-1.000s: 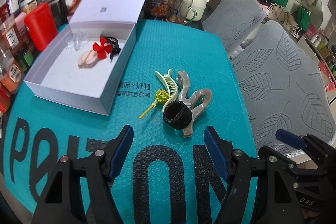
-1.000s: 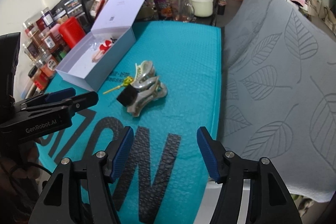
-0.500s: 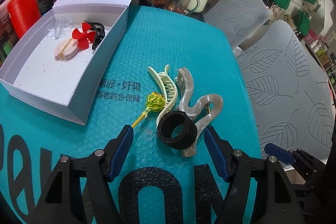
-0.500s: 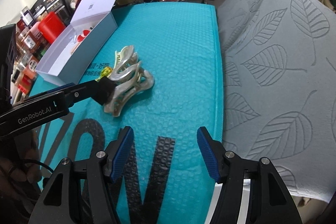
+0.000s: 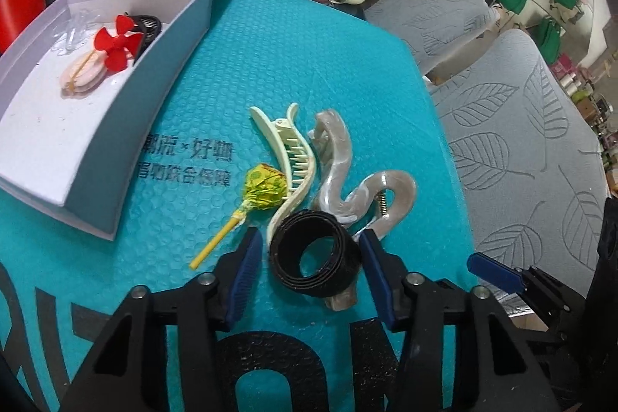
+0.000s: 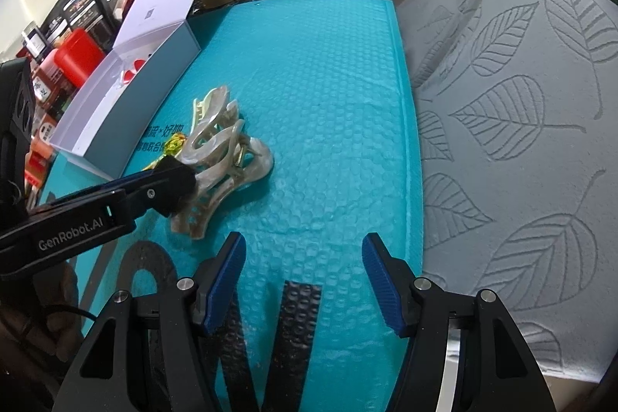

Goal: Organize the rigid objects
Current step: 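Lower the left tool onto the black hair tie while the right tool approaches the pearly claw clip, then close the left tool on the black hair tie while the right tool grasps the pearly claw clip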

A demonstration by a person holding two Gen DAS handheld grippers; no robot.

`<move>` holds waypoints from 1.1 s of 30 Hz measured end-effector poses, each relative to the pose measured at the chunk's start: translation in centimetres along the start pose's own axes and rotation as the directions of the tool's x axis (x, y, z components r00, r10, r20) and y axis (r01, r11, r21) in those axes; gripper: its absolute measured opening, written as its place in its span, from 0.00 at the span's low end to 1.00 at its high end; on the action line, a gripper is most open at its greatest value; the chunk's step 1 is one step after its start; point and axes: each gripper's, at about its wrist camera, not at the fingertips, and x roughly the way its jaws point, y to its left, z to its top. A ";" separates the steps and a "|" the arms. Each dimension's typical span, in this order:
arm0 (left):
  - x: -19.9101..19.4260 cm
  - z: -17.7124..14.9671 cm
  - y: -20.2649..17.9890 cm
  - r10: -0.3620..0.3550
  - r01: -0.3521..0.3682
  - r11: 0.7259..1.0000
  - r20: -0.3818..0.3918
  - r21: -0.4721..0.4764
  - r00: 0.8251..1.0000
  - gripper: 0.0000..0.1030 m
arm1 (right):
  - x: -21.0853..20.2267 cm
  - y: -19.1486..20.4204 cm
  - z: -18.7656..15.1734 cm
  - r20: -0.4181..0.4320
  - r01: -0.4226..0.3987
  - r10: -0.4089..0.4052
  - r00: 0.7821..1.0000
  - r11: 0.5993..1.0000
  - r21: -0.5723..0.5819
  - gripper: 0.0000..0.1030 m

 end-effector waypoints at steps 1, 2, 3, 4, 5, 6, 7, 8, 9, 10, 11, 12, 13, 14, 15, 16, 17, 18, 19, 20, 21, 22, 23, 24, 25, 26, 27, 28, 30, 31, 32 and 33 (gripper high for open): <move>0.1 0.1 -0.1 0.000 0.000 1.000 0.000 0.005 1.000 0.47 | 0.1 0.0 0.1 0.000 0.000 0.000 1.000 1.000 0.000 0.61; 0.2 0.2 -0.2 0.000 0.000 1.000 0.000 0.012 1.000 0.46 | 0.2 0.0 0.3 0.000 0.001 -0.001 1.000 1.000 0.001 0.61; 0.2 0.3 -0.2 -0.002 0.002 1.000 -0.001 0.016 1.000 0.46 | 0.3 0.1 0.4 0.000 0.001 -0.001 1.000 1.000 0.002 0.61; 0.1 0.4 -0.1 0.000 0.000 1.000 -0.002 0.018 1.000 0.45 | 0.4 0.1 0.6 0.001 0.001 -0.001 1.000 1.000 0.003 0.61; 0.1 0.3 0.0 0.002 -0.002 1.000 -0.003 0.015 1.000 0.45 | 0.5 0.1 0.7 0.002 0.000 0.000 1.000 1.000 0.003 0.61; 0.0 0.4 0.1 0.001 0.000 1.000 -0.005 0.012 1.000 0.45 | 0.6 0.1 0.9 0.003 0.000 0.000 1.000 1.000 0.004 0.61; -0.1 0.4 0.3 -0.002 0.002 1.000 -0.005 0.009 1.000 0.45 | 0.7 0.2 1.0 0.004 -0.002 0.002 1.000 1.000 0.005 0.61; -0.4 0.4 0.5 -0.003 0.003 1.000 -0.004 0.005 1.000 0.45 | 0.8 0.2 1.2 0.005 -0.004 0.004 1.000 1.000 0.006 0.61; -0.7 0.3 0.7 -0.003 0.003 1.000 -0.001 0.004 1.000 0.45 | 0.9 0.3 1.4 0.006 -0.008 0.008 1.000 1.000 0.008 0.61; -1.0 0.3 0.9 -0.001 0.001 1.000 0.002 0.005 1.000 0.45 | 1.0 0.4 1.6 0.007 -0.013 0.013 1.000 1.000 0.010 0.61; -1.3 0.3 1.0 0.003 -0.003 1.000 0.006 0.008 1.000 0.45 | 1.0 0.6 1.8 0.010 -0.019 0.019 1.000 1.000 0.012 0.61; -1.5 0.2 1.1 0.007 -0.008 1.000 0.010 0.014 1.000 0.45 | 1.1 0.8 1.8 0.020 -0.017 0.016 1.000 1.000 0.016 0.61; -1.8 0.2 1.2 0.014 -0.014 1.000 0.013 0.023 1.000 0.45 | 1.2 1.0 2.0 0.021 -0.023 0.023 1.000 1.000 0.015 0.61; -2.1 0.2 1.3 0.021 -0.022 0.999 0.015 0.031 1.000 0.45 | 1.3 1.1 2.2 0.022 -0.028 0.028 0.999 1.000 0.014 0.61; -2.4 0.1 1.4 0.024 -0.025 0.999 0.017 0.037 1.000 0.45 | 1.4 1.3 2.4 0.021 -0.035 0.035 0.999 0.999 0.011 0.61; -2.7 0.0 1.5 0.030 -0.030 0.999 0.017 0.044 0.999 0.45 | 1.6 1.6 2.6 0.019 -0.040 0.040 0.999 0.999 0.007 0.65; -3.0 -0.1 1.6 0.037 -0.038 0.998 0.017 0.053 0.999 0.45 | 1.8 1.8 2.7 0.016 -0.043 0.043 0.999 0.999 0.004 0.67; -3.3 -0.2 1.7 0.044 -0.045 0.997 0.017 0.060 0.999 0.45 | 1.9 2.0 2.9 0.017 -0.050 0.050 0.999 0.999 0.000 0.69; -3.7 -0.4 1.8 0.052 -0.053 0.996 0.020 0.068 0.998 0.45 | 2.1 2.2 3.0 0.019 -0.057 0.057 0.998 0.998 -0.003 0.70; -4.0 -0.5 1.9 0.060 -0.062 0.995 0.021 0.074 0.998 0.45 | 2.3 2.5 3.2 0.019 -0.063 0.063 0.998 0.998 -0.009 0.72; -4.3 -0.6 2.0 0.070 -0.072 0.994 0.023 0.080 0.997 0.45 | 2.4 2.7 3.4 0.017 -0.063 0.064 0.998 0.998 -0.013 0.80; -4.6 -0.7 2.2 0.083 -0.085 0.993 0.025 0.087 0.996 0.45 | 2.6 2.9 3.6 0.015 -0.063 0.063 0.998 0.998 -0.017 0.85; -4.8 -0.8 2.4 0.094 -0.096 0.991 0.028 0.092 0.995 0.45 | 2.8 3.2 3.8 0.018 -0.065 0.066 0.998 0.998 -0.020 0.85; -5.1 -0.8 2.6 0.103 -0.105 0.990 0.036 0.094 0.994 0.45 | 2.9 3.4 4.0 0.022 -0.073 0.074 0.997 0.997 -0.025 0.85; -5.4 -0.9 2.8 0.111 -0.115 0.989 0.046 0.093 0.993 0.45 | 3.1 3.6 4.2 0.021 -0.078 0.079 0.997 0.996 -0.030 0.88; -5.5 -0.9 3.0 0.120 -0.123 0.988 0.045 0.094 0.992 0.45 | 3.4 3.8 4.3 0.016 -0.078 0.079 0.997 0.996 -0.038 0.91; -5.6 -1.0 3.2 0.127 -0.130 0.987 0.044 0.093 0.991 0.45 | 3.7 4.1 4.5 0.009 -0.070 0.071 0.997 0.996 -0.047 0.95; -5.8 -1.0 3.4 0.132 -0.136 0.987 0.048 0.088 0.990 0.45 | 4.0 4.4 4.6 0.010 -0.062 0.062 0.998 0.996 -0.059 0.95; -5.9 -0.9 3.9 0.136 -0.140 0.987 0.049 0.076 0.989 0.45 | 4.4 4.8 4.6 0.015 -0.064 0.066 0.998 0.995 -0.077 0.95; -5.9 -0.8 4.0 0.139 -0.143 0.987 0.050 0.074 0.989 0.45 | 4.8 5.1 4.7 0.015 -0.060 0.062 0.998 0.995 -0.085 0.95; -5.9 -0.8 4.1 0.143 -0.147 0.987 0.053 0.072 0.988 0.45 | 5.0 5.2 4.7 0.015 -0.055 0.056 0.998 0.994 -0.091 0.95; -6.0 -0.7 4.2 0.147 -0.151 0.986 0.056 0.072 0.988 0.45 | 5.2 5.4 4.7 0.018 -0.051 0.053 0.998 0.994 -0.099 0.95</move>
